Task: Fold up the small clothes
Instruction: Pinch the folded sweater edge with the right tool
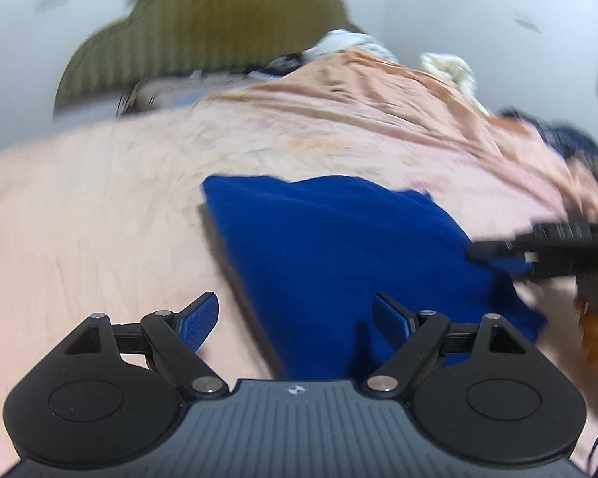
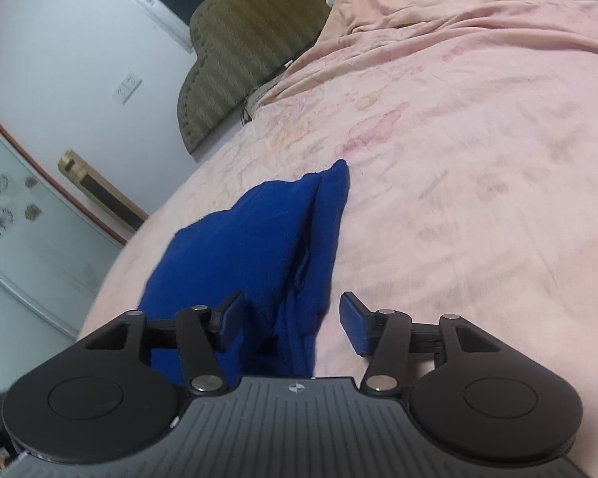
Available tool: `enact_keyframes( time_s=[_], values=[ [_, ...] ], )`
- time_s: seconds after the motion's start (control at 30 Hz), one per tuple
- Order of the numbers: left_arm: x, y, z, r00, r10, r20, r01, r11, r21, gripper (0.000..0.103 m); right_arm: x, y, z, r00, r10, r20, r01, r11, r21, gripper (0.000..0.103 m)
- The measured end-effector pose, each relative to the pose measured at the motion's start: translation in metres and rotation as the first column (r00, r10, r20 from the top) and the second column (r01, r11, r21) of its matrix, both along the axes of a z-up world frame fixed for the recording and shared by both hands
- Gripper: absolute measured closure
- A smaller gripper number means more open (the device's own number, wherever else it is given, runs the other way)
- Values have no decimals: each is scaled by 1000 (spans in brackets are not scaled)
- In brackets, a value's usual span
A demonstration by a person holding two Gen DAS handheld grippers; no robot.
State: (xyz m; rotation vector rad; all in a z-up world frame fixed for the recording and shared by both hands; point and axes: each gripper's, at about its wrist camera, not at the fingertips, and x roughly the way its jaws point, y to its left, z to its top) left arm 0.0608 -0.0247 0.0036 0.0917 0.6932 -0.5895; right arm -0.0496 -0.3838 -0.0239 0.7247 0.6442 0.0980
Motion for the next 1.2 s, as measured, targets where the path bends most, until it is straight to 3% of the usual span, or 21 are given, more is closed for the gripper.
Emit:
enact_keyframes(
  time_s=[0.1, 0.23, 0.4, 0.47, 0.6, 0.67, 0.73, 0.77, 0.8, 0.87, 0.93, 1.07, 1.2],
  values=[
    [38, 17, -11, 986, 30, -162, -50, 991, -122, 18, 16, -7, -4, 1000, 23, -4, -23, 999, 26, 45],
    [86, 35, -34, 922, -21, -386, -111, 942, -316, 18, 44, -16, -9, 998, 66, 6, -66, 995, 76, 45],
    [122, 33, -48, 891, -121, -438, -94, 894, -438, 18, 89, -22, -14, 987, 160, 29, -163, 978, 132, 44],
    [135, 26, -55, 868, -177, -465, -79, 874, -480, 18, 105, -21, -16, 976, 212, 42, -216, 964, 152, 44],
    [150, 10, -59, 873, -228, -430, -25, 861, -508, 19, 136, -16, -20, 944, 320, 77, -329, 923, 200, 53],
    [160, 4, -62, 874, -243, -420, -14, 853, -522, 20, 150, -13, -21, 935, 347, 76, -355, 912, 206, 62],
    [168, -1, -62, 883, -211, -419, -33, 863, -504, 40, 162, -9, -24, 938, 343, 46, -345, 917, 200, 80],
    [172, -3, -63, 888, -187, -420, -41, 877, -478, 65, 166, -8, -25, 940, 339, 41, -340, 918, 202, 81],
    [174, -5, -62, 893, -175, -415, -37, 890, -455, 76, 168, -7, -24, 942, 333, 43, -335, 921, 196, 82],
    [172, -6, -59, 906, -179, -383, -6, 901, -435, 80, 165, 0, -17, 941, 334, 51, -338, 932, 130, 81],
    [163, -9, -47, 935, -186, -301, 54, 916, -398, 81, 158, 6, -8, 941, 330, 74, -335, 940, 70, 82],
    [162, -25, -21, 968, -195, -156, 132, 931, -341, 81, 150, 1, 11, 938, 314, 147, -322, 946, 30, 82],
    [175, -59, -13, 985, -164, -54, 150, 970, -193, 77, 166, -7, 24, 958, 231, 170, -233, 972, -3, 83]
  ],
)
